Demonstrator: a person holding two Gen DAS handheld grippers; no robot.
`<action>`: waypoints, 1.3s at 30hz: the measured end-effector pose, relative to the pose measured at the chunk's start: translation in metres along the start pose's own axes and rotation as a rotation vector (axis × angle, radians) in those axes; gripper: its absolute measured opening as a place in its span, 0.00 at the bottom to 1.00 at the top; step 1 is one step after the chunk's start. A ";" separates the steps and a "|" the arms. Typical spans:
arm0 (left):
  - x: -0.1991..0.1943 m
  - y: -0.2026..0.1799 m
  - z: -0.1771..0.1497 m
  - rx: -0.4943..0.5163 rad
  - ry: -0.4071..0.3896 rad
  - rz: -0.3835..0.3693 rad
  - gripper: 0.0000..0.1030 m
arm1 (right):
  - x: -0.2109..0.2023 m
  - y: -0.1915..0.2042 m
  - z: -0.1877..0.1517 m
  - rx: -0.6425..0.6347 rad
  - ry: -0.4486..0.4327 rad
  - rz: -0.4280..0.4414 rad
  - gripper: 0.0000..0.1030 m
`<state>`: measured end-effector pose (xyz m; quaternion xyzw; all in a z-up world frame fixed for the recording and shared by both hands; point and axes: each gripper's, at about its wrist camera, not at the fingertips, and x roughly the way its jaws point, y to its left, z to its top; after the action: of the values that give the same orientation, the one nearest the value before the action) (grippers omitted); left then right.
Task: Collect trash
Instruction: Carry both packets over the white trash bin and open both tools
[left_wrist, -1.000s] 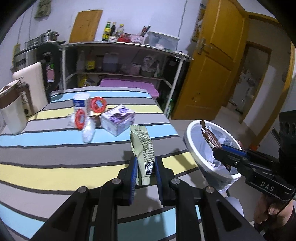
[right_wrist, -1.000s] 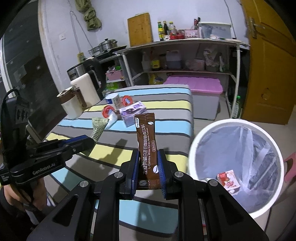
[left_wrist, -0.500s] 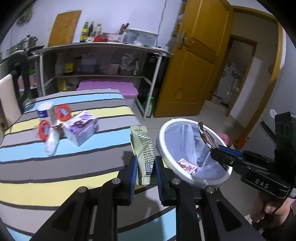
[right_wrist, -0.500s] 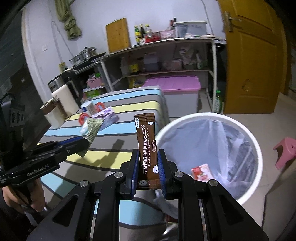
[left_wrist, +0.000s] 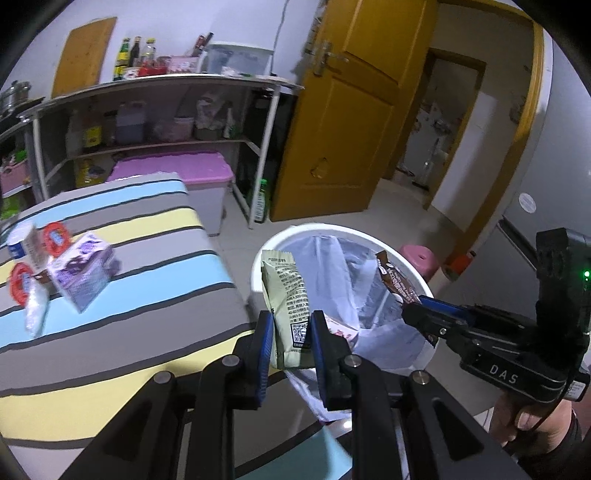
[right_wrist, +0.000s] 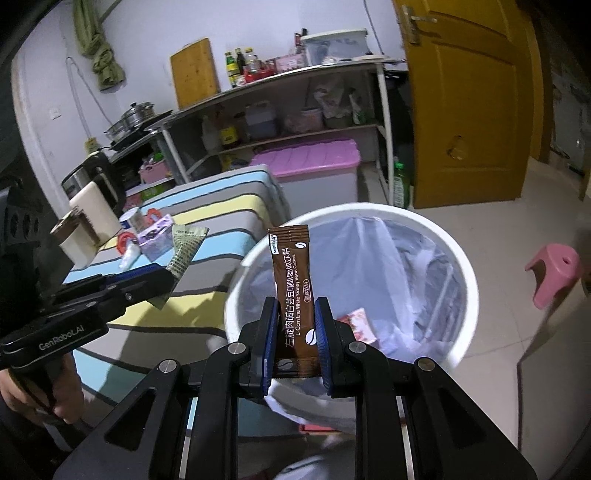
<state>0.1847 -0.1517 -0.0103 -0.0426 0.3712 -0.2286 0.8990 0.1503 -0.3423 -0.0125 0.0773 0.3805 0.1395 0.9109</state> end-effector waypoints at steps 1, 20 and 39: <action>0.005 -0.003 0.001 0.004 0.007 -0.009 0.21 | 0.000 -0.003 -0.001 0.006 0.003 -0.005 0.20; 0.059 -0.025 0.013 0.047 0.093 -0.082 0.23 | 0.019 -0.048 -0.006 0.095 0.069 -0.057 0.22; 0.001 0.010 -0.001 -0.033 0.035 -0.020 0.23 | -0.002 -0.013 0.001 0.070 0.000 -0.002 0.38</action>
<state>0.1885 -0.1432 -0.0141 -0.0571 0.3899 -0.2322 0.8893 0.1526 -0.3549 -0.0136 0.1087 0.3853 0.1252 0.9078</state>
